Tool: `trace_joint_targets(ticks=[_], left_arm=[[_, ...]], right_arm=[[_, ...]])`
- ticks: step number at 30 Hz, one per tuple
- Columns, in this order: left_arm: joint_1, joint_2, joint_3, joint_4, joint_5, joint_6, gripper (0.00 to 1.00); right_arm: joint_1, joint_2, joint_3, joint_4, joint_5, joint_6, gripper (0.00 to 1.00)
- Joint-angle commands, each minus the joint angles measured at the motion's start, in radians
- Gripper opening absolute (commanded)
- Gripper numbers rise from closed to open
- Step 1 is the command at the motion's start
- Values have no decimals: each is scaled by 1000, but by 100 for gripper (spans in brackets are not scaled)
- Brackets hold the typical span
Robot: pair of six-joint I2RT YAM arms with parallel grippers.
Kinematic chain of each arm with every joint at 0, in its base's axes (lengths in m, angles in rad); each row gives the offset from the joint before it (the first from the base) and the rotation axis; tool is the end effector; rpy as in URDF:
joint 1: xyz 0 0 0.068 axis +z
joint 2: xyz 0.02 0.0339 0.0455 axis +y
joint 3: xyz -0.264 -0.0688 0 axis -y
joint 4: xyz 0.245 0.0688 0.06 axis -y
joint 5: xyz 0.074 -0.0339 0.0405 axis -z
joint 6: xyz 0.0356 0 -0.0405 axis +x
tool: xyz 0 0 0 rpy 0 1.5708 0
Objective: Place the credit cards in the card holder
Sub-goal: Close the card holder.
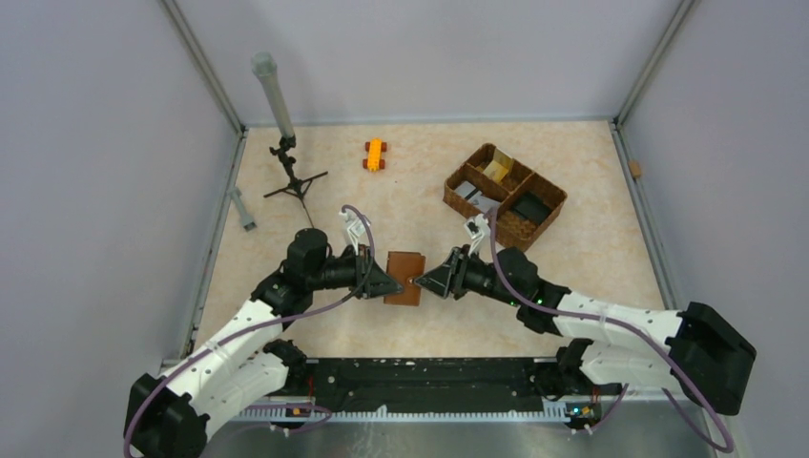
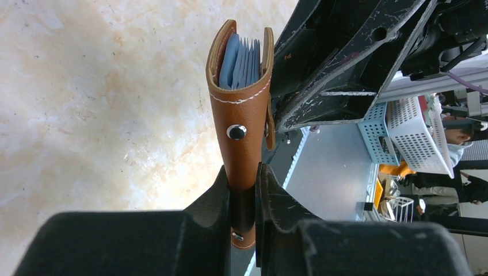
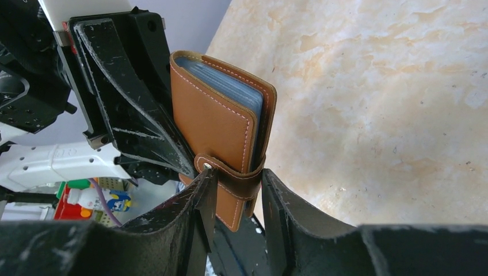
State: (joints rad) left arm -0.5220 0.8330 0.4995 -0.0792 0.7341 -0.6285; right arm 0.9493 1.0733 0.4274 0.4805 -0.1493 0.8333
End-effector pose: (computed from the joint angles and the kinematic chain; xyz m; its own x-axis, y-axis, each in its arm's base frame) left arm 0.1490 -0.1132 0.2451 -0.8116 -0.0367 -0.5830 0.5253 0.3906 -0.7559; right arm 0.1316 0.1929 0.2280 -0.7228 0.2479 -0.6451 -0.5271 0.4060 0.7465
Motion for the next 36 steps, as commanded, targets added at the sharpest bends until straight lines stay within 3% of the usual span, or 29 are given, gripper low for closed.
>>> trace_joint_targets(ticks=[1,20,29,36], left_arm=[[3,-17,44,44,2,13,0],[4,-13,51,41,15,16,0],[4,-15,50,39,19,19,0],[5,-23,52,42,32,18,0]], right_arm=[[21,15,58,62,-2,0,36],[51,104,103,18,58,-3,36],[96,200,178,-81,127,-21,35],[123,288,185,-61,145,-11,33]])
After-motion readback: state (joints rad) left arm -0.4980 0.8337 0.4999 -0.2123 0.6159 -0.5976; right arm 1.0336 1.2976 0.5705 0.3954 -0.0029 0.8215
